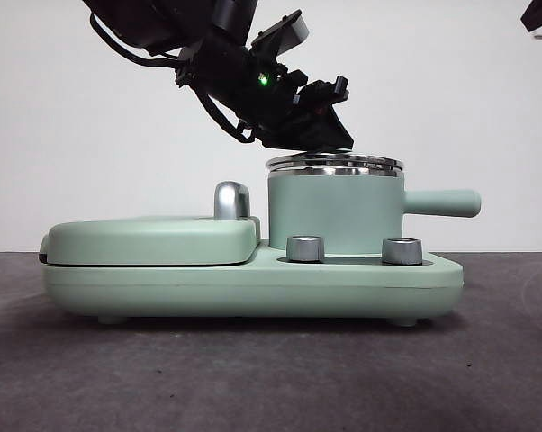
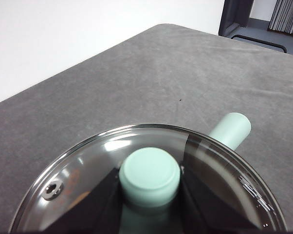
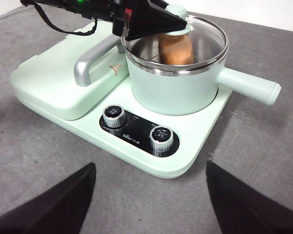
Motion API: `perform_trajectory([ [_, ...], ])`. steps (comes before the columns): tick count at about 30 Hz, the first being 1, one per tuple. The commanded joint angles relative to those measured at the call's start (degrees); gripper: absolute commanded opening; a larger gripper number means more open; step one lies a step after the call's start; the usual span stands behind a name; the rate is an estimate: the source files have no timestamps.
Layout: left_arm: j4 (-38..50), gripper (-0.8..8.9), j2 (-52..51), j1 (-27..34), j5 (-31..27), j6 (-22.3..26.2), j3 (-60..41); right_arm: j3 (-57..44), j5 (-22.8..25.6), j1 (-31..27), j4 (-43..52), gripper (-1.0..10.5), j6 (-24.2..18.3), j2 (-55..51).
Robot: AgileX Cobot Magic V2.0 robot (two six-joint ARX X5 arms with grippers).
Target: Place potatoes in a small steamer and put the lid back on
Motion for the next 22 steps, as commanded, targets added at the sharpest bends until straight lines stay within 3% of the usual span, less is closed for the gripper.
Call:
perform_trajectory([
  [1,1.09,0.14,1.60,-0.42,0.20,0.90,1.81,0.22,0.11,0.39,0.44,3.6,0.66,0.26],
  [12,-0.57,0.38,2.23,-0.26,0.20,0.90,1.81,0.22,0.09,0.42,0.44,3.6,1.46,0.26],
  [18,-0.72,3.22,2.23,-0.20,0.17,0.85,1.81,0.24,0.09,0.39,0.44,3.6,1.46,0.26],
  [22,-0.68,3.50,2.08,-0.20,0.20,0.68,1.81,0.22,0.09,0.42,0.44,3.6,1.46,0.26],
])
